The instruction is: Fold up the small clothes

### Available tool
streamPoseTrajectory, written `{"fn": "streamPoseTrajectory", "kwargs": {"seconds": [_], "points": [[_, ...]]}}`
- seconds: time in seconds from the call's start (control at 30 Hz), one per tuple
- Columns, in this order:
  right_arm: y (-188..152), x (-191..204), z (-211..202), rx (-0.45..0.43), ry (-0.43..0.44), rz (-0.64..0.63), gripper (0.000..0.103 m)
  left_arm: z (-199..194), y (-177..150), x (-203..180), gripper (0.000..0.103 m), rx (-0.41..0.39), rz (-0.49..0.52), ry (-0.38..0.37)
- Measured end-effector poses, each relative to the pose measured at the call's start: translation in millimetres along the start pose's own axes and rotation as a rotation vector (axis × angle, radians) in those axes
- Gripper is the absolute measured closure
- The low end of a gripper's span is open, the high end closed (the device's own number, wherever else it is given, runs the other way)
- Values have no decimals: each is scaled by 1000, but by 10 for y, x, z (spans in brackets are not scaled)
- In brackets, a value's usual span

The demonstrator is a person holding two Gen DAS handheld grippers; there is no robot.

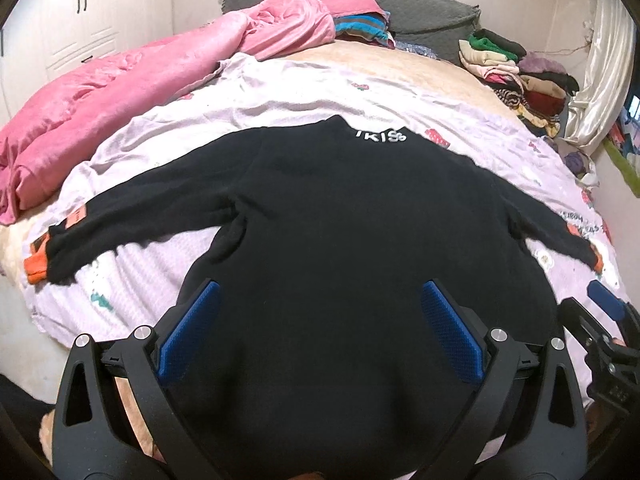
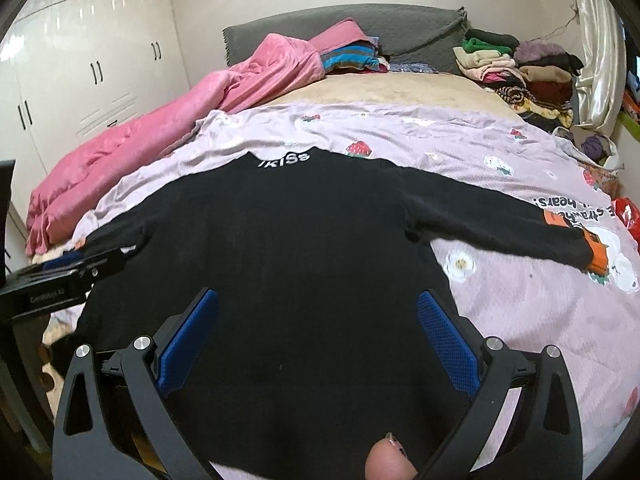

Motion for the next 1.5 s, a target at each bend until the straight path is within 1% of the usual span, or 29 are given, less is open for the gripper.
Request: {"fn": "streamPoseTrajectory", "kwargs": {"seconds": [0.43, 0.53, 0.73, 1.0, 1.2, 1.5], "points": [[351, -193, 229, -19, -3, 62, 4, 242, 379, -216, 9, 14, 19, -19], [421, -296, 280, -22, -9, 91, 4, 298, 466, -304, 9, 12, 37, -22], [529, -570, 361, -38, -50, 152, 4, 458, 582, -448, 9, 25, 54, -35], [595, -1066, 415, -54, -122, 248, 4, 724, 664, -658, 9, 72, 66, -70], [551, -1470, 469, -43, -193, 330, 4, 903, 728, -764, 9, 92, 65, -92], [399, -2121, 499, -23, -290, 473, 4, 1166, 793, -943, 9, 109, 111, -79]]}}
Point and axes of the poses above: each gripper's, at about its wrist camera, not at the fingertips, and z roughly the way its jaws point, x to its left, y to its top, the point moved 2 cm from there along z, roughly the way its jaws point
